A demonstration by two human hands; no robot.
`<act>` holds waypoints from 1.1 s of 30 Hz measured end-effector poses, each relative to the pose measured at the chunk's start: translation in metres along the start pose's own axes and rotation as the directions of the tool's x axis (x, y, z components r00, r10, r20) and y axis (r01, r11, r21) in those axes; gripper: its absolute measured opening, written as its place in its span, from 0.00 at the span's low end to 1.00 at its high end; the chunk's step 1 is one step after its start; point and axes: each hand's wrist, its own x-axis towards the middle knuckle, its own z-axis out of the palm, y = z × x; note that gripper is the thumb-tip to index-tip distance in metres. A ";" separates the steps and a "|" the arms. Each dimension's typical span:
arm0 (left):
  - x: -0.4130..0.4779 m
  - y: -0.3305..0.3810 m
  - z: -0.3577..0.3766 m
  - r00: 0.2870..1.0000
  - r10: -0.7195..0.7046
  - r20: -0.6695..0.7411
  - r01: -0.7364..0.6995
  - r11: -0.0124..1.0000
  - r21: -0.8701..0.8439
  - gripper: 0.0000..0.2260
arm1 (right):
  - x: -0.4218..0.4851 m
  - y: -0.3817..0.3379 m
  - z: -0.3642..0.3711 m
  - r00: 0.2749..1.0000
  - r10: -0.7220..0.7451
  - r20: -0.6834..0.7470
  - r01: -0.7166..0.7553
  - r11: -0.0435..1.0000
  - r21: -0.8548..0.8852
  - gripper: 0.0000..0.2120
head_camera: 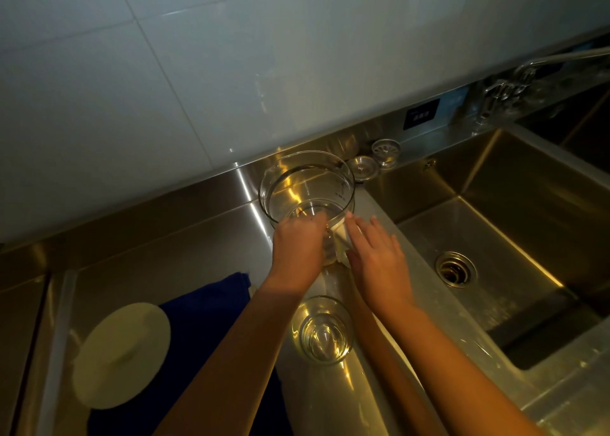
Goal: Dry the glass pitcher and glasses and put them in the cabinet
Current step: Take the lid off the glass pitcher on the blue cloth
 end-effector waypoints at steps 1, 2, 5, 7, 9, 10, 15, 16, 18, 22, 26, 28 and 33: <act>-0.003 0.000 -0.002 1.000 -0.020 -0.007 0.020 1.000 -0.007 0.03 | -0.001 -0.001 0.000 1.000 -0.009 -0.004 0.009 1.000 0.002 0.33; -0.005 -0.001 -0.004 0.999 -0.039 -0.010 0.039 0.999 -0.005 0.02 | -0.001 -0.002 0.000 1.000 -0.014 -0.005 0.014 1.000 0.002 0.33; -0.010 -0.004 -0.001 0.994 -0.060 -0.087 0.059 0.998 -0.014 0.08 | -0.001 -0.007 0.001 1.000 -0.021 -0.004 0.021 1.000 -0.004 0.36; -0.014 -0.006 0.001 0.991 -0.086 -0.104 0.083 0.996 -0.035 0.07 | -0.001 -0.009 0.003 1.000 -0.020 0.007 0.020 1.000 0.005 0.36; -0.016 -0.010 0.001 0.986 -0.106 -0.125 0.100 0.994 -0.054 0.05 | -0.003 -0.011 0.004 0.999 -0.021 0.032 0.019 0.999 0.037 0.36; -0.018 -0.012 0.002 0.984 -0.113 -0.137 0.105 0.992 -0.064 0.05 | -0.003 -0.013 0.004 0.999 -0.022 0.047 0.019 0.998 0.059 0.36; -0.025 -0.023 0.001 0.966 -0.160 -0.202 0.130 0.979 -0.158 0.05 | 0.000 -0.021 0.004 0.996 -0.064 0.064 0.054 0.988 0.143 0.35; -0.026 -0.025 0.000 0.963 -0.170 -0.210 0.132 0.974 -0.185 0.05 | 0.002 -0.024 0.005 0.995 -0.075 0.059 0.066 0.987 0.148 0.36; -0.028 -0.029 -0.003 0.957 -0.199 -0.213 0.147 0.961 -0.236 0.04 | 0.005 -0.029 0.007 0.995 -0.092 0.050 0.083 0.986 0.146 0.38; -0.030 -0.037 -0.010 0.933 -0.298 -0.202 0.220 0.916 -0.336 0.04 | 0.015 -0.041 0.007 0.989 -0.137 0.059 0.127 0.979 0.159 0.37; -0.037 -0.044 -0.019 0.900 -0.400 -0.170 0.299 0.854 -0.425 0.04 | 0.022 -0.055 0.003 0.976 -0.193 0.102 0.171 0.966 0.192 0.38; -0.040 -0.048 -0.025 0.879 -0.447 -0.165 0.328 0.819 -0.472 0.05 | 0.025 -0.060 0.002 0.970 -0.214 0.110 0.189 0.960 0.204 0.39; -0.051 -0.059 -0.039 0.831 -0.537 -0.146 0.381 0.740 -0.555 0.04 | 0.030 -0.081 -0.005 0.969 -0.169 0.183 0.111 0.950 0.292 0.39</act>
